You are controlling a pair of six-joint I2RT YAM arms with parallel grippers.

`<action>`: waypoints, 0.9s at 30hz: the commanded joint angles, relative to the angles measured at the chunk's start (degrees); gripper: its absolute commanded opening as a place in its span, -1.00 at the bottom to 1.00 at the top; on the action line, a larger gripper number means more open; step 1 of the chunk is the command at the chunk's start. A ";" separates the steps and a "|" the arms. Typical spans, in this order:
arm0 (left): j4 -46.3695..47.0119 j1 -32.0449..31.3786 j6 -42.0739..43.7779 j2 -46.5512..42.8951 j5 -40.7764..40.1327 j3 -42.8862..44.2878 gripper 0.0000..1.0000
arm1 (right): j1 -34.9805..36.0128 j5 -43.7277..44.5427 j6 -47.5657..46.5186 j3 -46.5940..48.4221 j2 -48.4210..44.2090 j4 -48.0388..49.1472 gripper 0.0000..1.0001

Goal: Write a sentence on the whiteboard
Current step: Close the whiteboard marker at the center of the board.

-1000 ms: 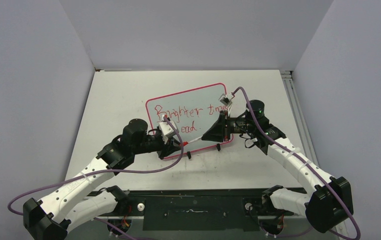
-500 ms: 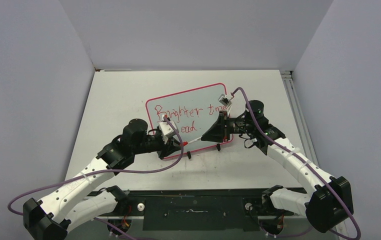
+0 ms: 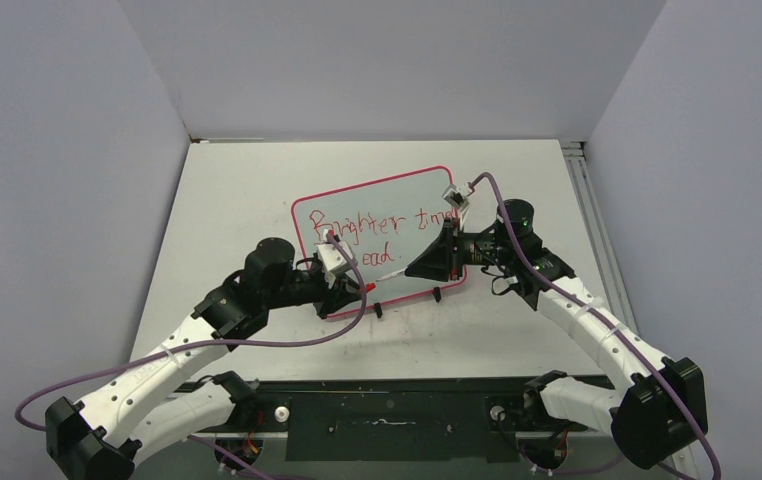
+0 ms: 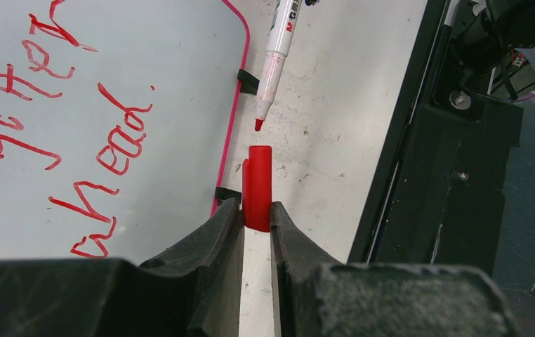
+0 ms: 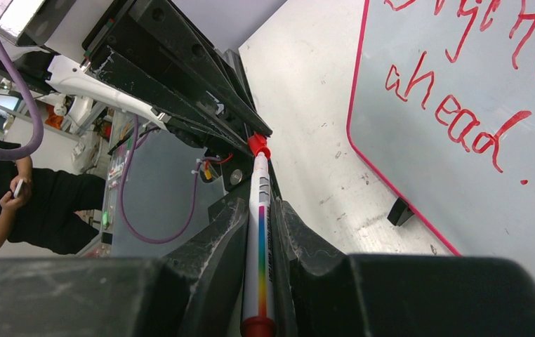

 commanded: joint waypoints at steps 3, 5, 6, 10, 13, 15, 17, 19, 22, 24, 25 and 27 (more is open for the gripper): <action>1.29 0.12 0.76 -0.82 0.65 0.74 -1.00 | 0.48 -1.38 -0.54 -0.48 -0.47 3.94 -0.89; 1.29 0.17 0.76 -0.77 0.73 0.79 -1.00 | 0.83 -1.38 -0.71 -0.46 -0.28 3.78 -0.89; 1.29 0.13 0.76 -0.77 0.74 0.76 -1.00 | 0.95 -1.38 -1.07 -0.44 -0.16 3.65 -0.89; 1.37 0.13 0.76 -0.94 0.65 0.63 -1.00 | 1.07 -1.03 -2.13 -0.65 0.48 2.71 -0.89; 1.37 0.12 0.76 -0.86 0.76 0.64 -1.00 | 1.20 -0.94 -2.02 -0.71 0.48 2.90 -0.89; 1.37 0.12 0.75 -0.78 0.78 0.70 -1.00 | 1.15 -0.98 -2.01 -0.66 0.49 2.91 -0.89; 1.37 0.12 0.76 -0.69 0.83 0.69 -1.00 | 1.17 -1.11 -2.01 -0.66 0.61 2.95 -0.89; 1.44 0.11 0.76 -0.77 0.83 0.68 -1.00 | 1.24 -1.27 -2.03 -0.66 0.67 2.90 -0.89; 1.37 0.12 0.76 -0.86 0.83 0.69 -1.00 | 1.27 -1.04 -2.01 -0.75 0.67 2.99 -0.89; 1.40 0.12 0.72 -0.91 0.84 0.62 -1.00 | 1.25 -0.79 -2.04 -0.75 0.67 3.08 -0.89; 1.38 0.12 0.80 -0.94 0.83 0.69 -1.00 | 1.24 -0.69 -1.97 -0.75 0.73 3.20 -0.89; 1.37 0.08 0.76 -0.95 0.84 0.69 -1.00 | 1.24 -0.72 -1.80 -0.75 0.66 3.49 -0.89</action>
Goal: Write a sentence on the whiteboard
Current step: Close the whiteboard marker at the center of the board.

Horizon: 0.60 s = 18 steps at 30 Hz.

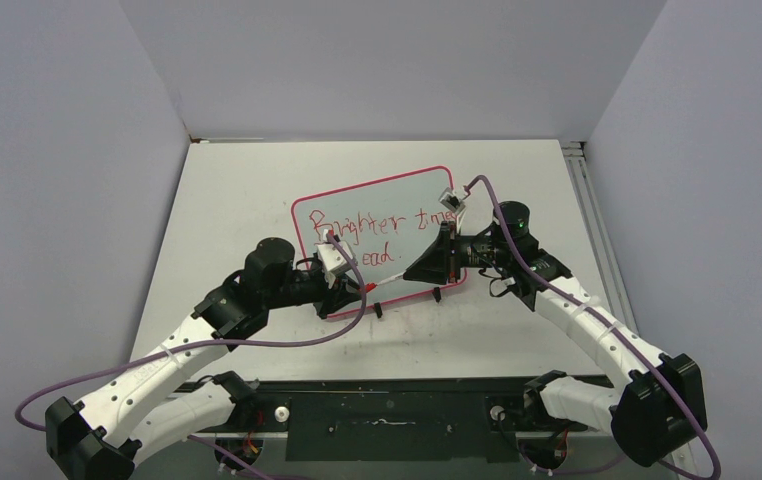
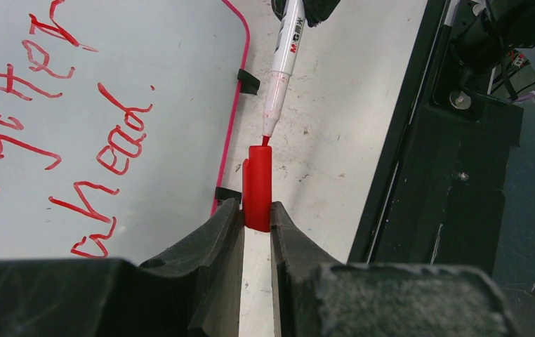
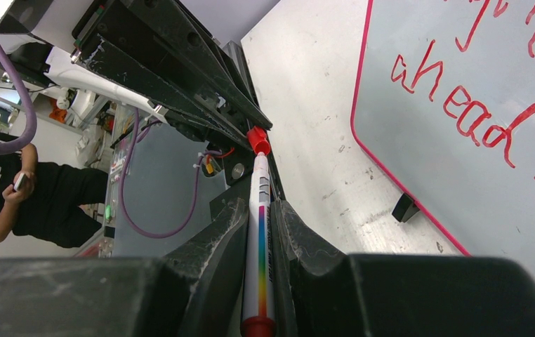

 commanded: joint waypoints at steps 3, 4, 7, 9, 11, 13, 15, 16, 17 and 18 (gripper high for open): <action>1.37 0.08 0.77 -0.93 0.92 0.67 -1.00 | 0.39 -0.59 -1.32 0.01 0.06 3.51 -0.89; 1.38 0.12 0.72 -0.97 0.92 0.69 -1.00 | 0.41 -0.67 -1.25 0.01 0.07 3.60 -0.89; 1.37 0.07 0.82 -1.01 1.01 0.64 -1.00 | 0.54 -1.20 -1.09 -0.03 0.23 3.75 -0.89; 1.37 0.05 0.85 -1.02 1.09 0.70 -1.00 | 0.67 -1.48 -1.03 -0.02 0.39 3.84 -0.89; 1.41 0.04 0.85 -1.02 1.09 0.62 -1.00 | 0.89 -1.58 -1.11 -0.07 0.60 3.88 -0.89; 1.38 0.04 0.85 -1.02 1.17 0.57 -1.00 | 0.96 -1.51 -1.12 -0.12 0.64 3.92 -0.89; 1.37 0.08 0.85 -0.97 1.18 0.56 -1.00 | 1.02 -1.51 -1.16 -0.16 0.71 4.07 -0.89; 1.37 0.09 0.85 -0.94 1.24 0.61 -1.00 | 1.10 -1.49 -1.05 -0.16 0.82 4.19 -0.89; 1.37 0.04 0.85 -0.93 1.31 0.59 -1.00 | 1.11 -1.51 -1.03 -0.16 0.87 4.24 -0.89; 1.42 0.08 0.85 -0.93 1.34 0.60 -1.00 | 1.18 -1.51 -1.07 -0.16 0.85 4.34 -0.89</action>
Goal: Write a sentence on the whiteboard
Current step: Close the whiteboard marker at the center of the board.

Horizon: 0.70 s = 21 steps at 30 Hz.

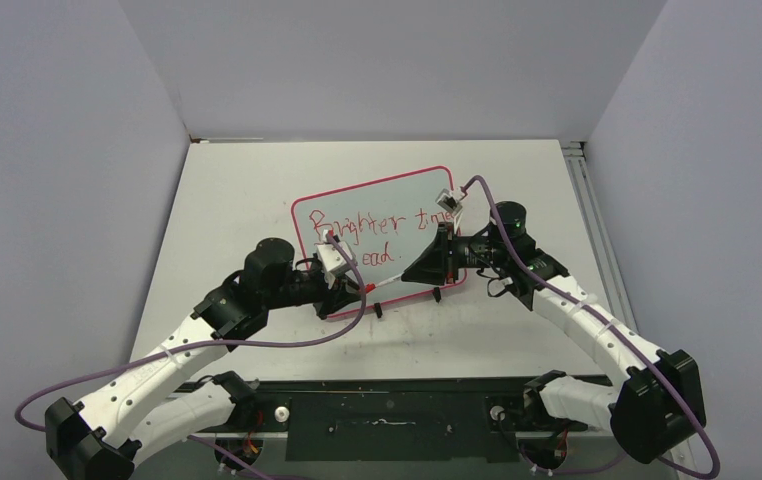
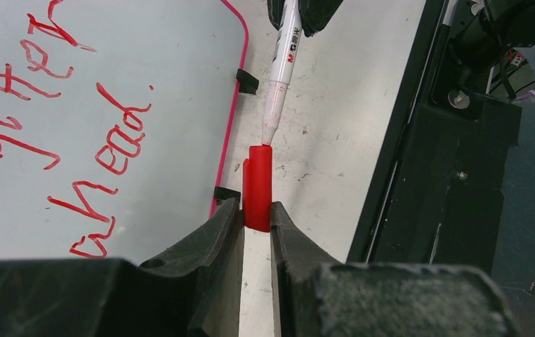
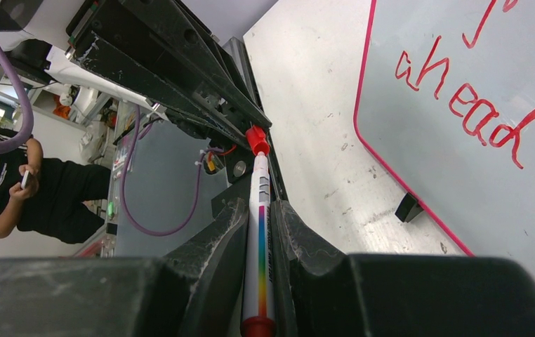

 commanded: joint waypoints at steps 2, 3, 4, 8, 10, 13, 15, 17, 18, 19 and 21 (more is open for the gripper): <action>1.49 0.07 0.85 -0.88 1.27 0.60 -1.00 | 0.63 -1.31 -1.09 -0.10 0.41 4.11 -0.89; 1.50 0.04 0.84 -0.96 1.28 0.61 -1.00 | 0.69 -1.31 -1.11 -0.10 0.52 4.12 -0.89; 1.50 0.04 0.85 -0.97 1.33 0.57 -1.00 | 0.78 -1.29 -1.08 -0.15 0.56 4.21 -0.89; 1.51 0.04 0.85 -0.97 1.59 0.59 -1.00 | 0.92 -1.71 -0.41 -0.26 0.81 5.27 -0.89; 1.51 0.04 0.85 -0.89 1.77 0.59 -1.00 | 1.03 -2.17 -0.07 -0.25 0.98 5.82 -0.89; 1.51 0.04 0.85 -0.88 2.05 0.60 -1.00 | 1.24 -2.52 0.14 -0.19 1.19 6.02 -0.89; 1.51 0.04 0.85 -0.88 2.14 0.62 -1.00 | 1.57 -2.91 0.24 -0.02 1.27 6.02 -0.89; 1.51 0.04 0.81 -0.80 2.21 0.61 -1.00 | 1.99 -3.21 0.25 0.15 1.38 6.08 -0.89; 1.51 0.06 0.84 -0.80 2.23 0.60 -1.00 | 2.22 -3.39 0.25 0.21 1.44 6.05 -0.89; 1.51 0.10 0.85 -0.80 2.26 0.69 -1.00 | 2.36 -3.52 0.25 0.17 1.62 6.07 -0.89; 1.51 0.04 0.94 -0.93 2.15 0.55 -1.00 | 2.67 -3.84 0.10 0.17 2.15 5.90 -0.89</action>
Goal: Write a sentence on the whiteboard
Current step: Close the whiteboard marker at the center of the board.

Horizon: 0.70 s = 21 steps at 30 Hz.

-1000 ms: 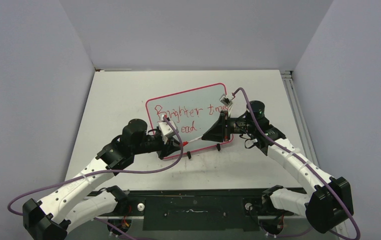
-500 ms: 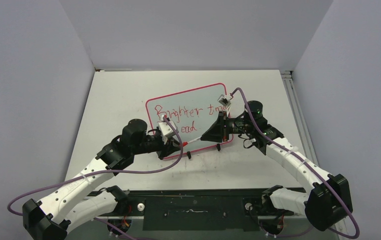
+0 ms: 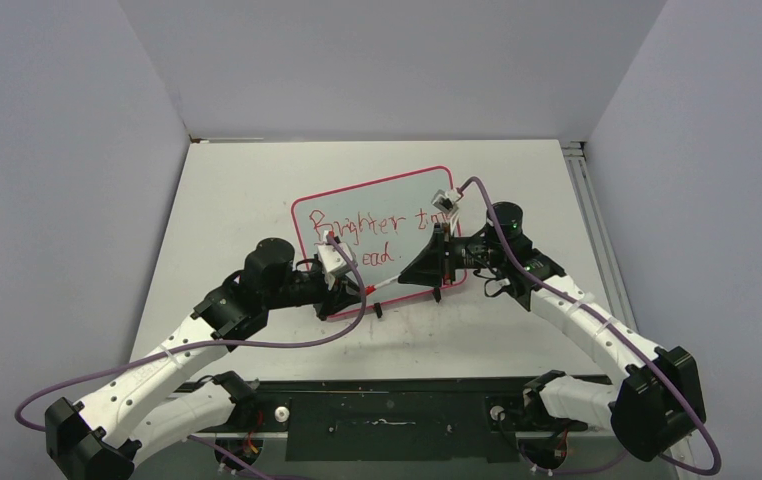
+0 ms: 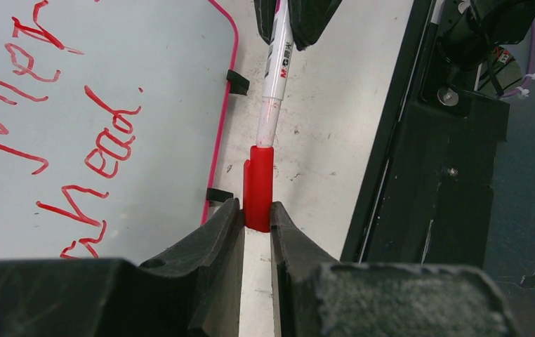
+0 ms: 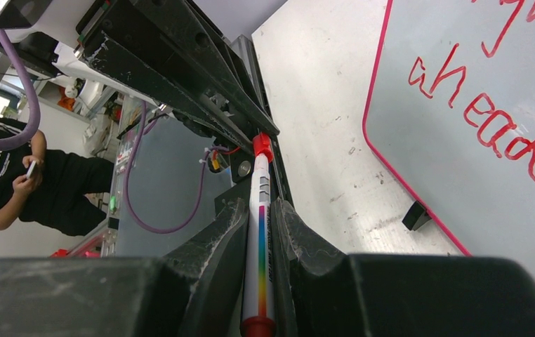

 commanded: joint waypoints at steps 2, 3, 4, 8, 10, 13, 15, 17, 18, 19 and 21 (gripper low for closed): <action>1.89 0.08 0.89 -1.19 0.67 0.53 -1.00 | 1.45 -3.36 -0.73 0.09 1.89 3.41 -0.89; 1.97 0.09 0.87 -1.35 0.52 0.41 -1.00 | 1.57 -3.39 -0.94 -0.03 2.16 3.30 -0.89; 2.08 0.04 0.85 -1.45 0.47 0.42 -1.00 | 1.77 -3.46 -1.06 -0.12 2.31 3.20 -0.89; 2.59 0.04 0.56 -1.90 0.63 0.20 -1.00 | 2.26 -3.31 -1.03 -0.23 2.98 3.71 -0.89; 2.98 0.04 0.35 -2.00 1.03 0.10 -1.00 | 3.02 -3.15 0.39 -0.91 3.34 5.82 -0.89; 3.38 0.04 0.07 -1.84 1.45 0.17 -1.00 | 4.45 -2.91 4.43 -2.49 4.01 11.69 -0.89; 3.40 0.04 -0.09 -1.81 1.52 0.24 -1.00 | 5.44 -2.48 5.93 -3.05 4.45 13.82 -0.89; 3.51 0.12 -0.05 -1.83 1.52 0.34 -1.00 | 6.26 -2.14 7.07 -3.57 4.68 15.61 -0.89; 3.58 0.12 -0.06 -1.91 1.53 0.35 -1.00 | 6.61 -2.15 7.73 -3.77 4.84 16.33 -0.89; 3.68 0.12 -0.03 -2.04 1.50 0.35 -1.00 | 6.97 -1.99 8.00 -3.93 4.92 16.77 -0.89; 4.20 0.12 -0.31 -2.34 1.45 0.27 -1.00 | 7.55 -1.73 8.63 -4.28 5.06 17.64 -0.89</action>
